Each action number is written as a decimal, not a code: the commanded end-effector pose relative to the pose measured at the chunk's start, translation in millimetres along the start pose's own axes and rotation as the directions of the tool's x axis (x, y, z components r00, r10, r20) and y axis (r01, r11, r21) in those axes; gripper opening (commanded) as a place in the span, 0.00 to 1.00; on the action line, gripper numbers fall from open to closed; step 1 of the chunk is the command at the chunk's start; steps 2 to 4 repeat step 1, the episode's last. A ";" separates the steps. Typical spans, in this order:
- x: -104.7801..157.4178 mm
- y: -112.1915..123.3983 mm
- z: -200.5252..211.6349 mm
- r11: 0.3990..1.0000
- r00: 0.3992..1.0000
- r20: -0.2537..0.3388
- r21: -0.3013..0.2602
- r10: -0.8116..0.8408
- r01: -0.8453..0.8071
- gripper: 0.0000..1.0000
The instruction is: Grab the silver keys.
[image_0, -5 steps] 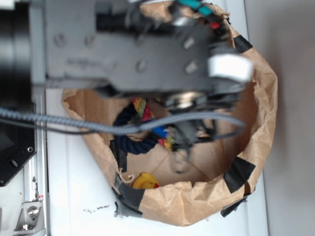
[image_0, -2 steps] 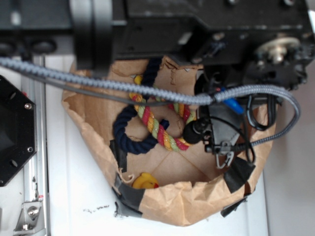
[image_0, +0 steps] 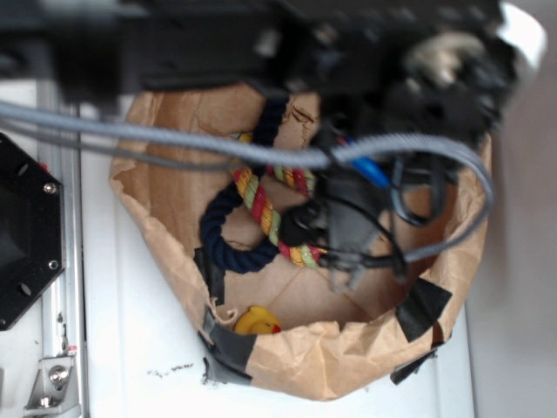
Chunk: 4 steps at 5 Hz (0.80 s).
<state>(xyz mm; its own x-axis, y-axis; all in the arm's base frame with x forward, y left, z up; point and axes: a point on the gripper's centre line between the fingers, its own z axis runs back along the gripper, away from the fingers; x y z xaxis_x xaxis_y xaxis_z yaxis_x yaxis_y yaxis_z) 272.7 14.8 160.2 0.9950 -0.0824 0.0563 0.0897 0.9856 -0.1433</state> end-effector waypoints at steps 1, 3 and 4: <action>-11.8 9.6 22.5 0.999 0.995 0.086 0.022 -0.042 0.040 0.00; -11.8 9.6 22.5 0.999 0.995 0.086 0.022 -0.042 0.040 0.00; -11.8 9.6 22.5 0.999 0.995 0.086 0.022 -0.042 0.040 0.00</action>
